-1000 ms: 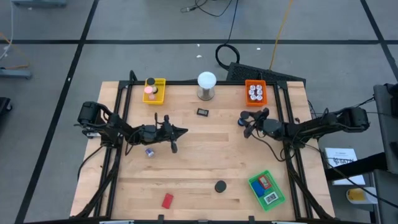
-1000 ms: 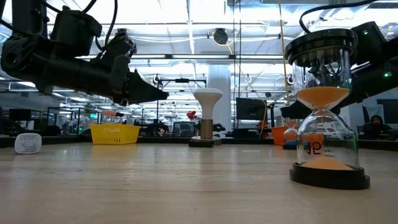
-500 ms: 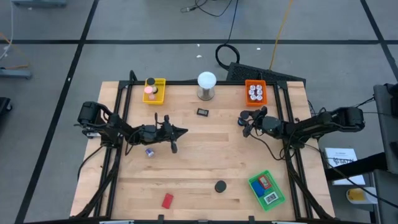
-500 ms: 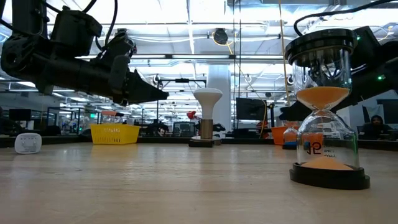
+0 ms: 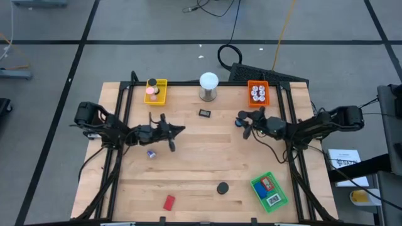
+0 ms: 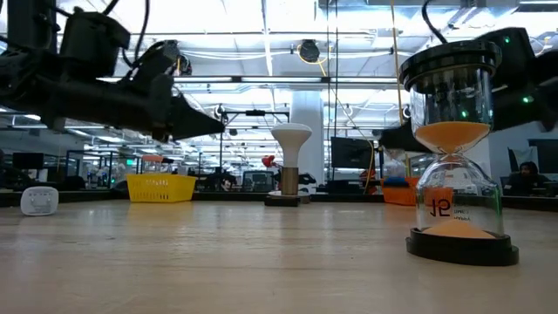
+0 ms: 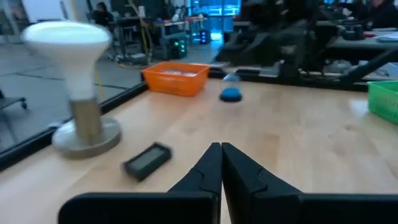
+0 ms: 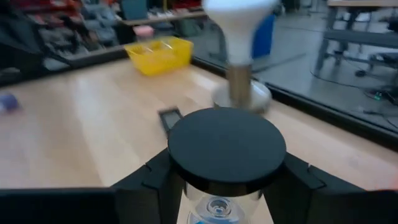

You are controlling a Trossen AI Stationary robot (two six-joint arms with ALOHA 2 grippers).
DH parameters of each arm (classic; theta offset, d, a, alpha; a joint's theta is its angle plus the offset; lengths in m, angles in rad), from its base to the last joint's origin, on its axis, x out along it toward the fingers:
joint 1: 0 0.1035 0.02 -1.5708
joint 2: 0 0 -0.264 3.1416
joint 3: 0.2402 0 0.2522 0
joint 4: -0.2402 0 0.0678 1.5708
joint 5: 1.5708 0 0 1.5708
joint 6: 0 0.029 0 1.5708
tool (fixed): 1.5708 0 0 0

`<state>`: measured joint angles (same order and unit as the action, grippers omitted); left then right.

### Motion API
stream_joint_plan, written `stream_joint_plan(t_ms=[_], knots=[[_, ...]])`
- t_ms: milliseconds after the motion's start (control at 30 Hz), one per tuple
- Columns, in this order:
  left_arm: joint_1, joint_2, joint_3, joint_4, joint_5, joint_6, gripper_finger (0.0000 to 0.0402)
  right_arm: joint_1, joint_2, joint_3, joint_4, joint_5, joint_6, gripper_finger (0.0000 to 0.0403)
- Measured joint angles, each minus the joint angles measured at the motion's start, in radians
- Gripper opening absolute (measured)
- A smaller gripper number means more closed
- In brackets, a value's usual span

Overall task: Pick & Place Office items
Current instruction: Put the blue hour glass into the yellow bin

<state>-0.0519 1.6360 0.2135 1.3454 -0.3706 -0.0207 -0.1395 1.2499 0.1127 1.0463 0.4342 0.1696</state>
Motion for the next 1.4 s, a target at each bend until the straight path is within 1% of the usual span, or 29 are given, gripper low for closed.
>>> stream_joint_plan(t_ms=[100, 200, 333, 500, 700, 767, 900, 1033, 1100, 1200, 1300, 1400], knots=[[0.008, -0.029, -0.069, 0.086, -0.017, -0.008, 0.0014, 0.017, 0.014, 0.079, -0.023, -0.065, -0.002, 0.0166], [0.014, -0.036, -0.118, 0.163, -0.028, -0.019, 0.0014, 0.038, 0.086, 0.198, -0.077, -0.118, -0.021, 0.0166], [0.024, -0.036, -0.143, 0.184, -0.034, -0.035, 0.0004, 0.062, 0.271, 0.384, -0.084, -0.212, -0.056, 0.0166], [0.027, -0.035, -0.145, 0.175, -0.050, -0.041, 0.0015, 0.068, 0.512, 0.606, -0.082, -0.310, -0.112, 0.0167], [0.026, -0.035, -0.145, 0.170, -0.051, -0.037, 0.0004, 0.058, 0.711, 0.804, -0.079, -0.407, -0.137, 0.0167], [0.027, -0.035, -0.145, 0.170, -0.051, -0.037, 0.0010, 0.058, 0.750, 0.846, -0.080, -0.436, -0.141, 0.0167], [0.026, -0.035, -0.145, 0.170, -0.053, -0.037, 0.0012, 0.058, 0.813, 0.903, -0.076, -0.440, -0.157, 0.0167], [0.026, -0.035, -0.145, 0.170, -0.059, -0.038, 0.0004, 0.057, 0.860, 0.928, -0.054, -0.456, -0.160, 0.0167], [0.026, -0.035, -0.145, 0.170, -0.062, -0.038, 0.0009, 0.055, 0.875, 0.928, -0.022, -0.483, -0.157, 0.0168], [0.026, -0.035, -0.145, 0.169, -0.078, -0.040, 0.0018, 0.054, 0.887, 0.928, -0.003, -0.489, -0.155, 0.0170], [0.026, -0.035, -0.145, 0.169, -0.078, -0.042, 0.0017, 0.055, 0.886, 0.928, -0.003, -0.482, -0.155, 0.0184], [0.026, -0.035, -0.145, 0.163, -0.078, -0.045, 0.0008, 0.055, 0.886, 0.928, -0.003, -0.459, -0.155, 0.0209]])
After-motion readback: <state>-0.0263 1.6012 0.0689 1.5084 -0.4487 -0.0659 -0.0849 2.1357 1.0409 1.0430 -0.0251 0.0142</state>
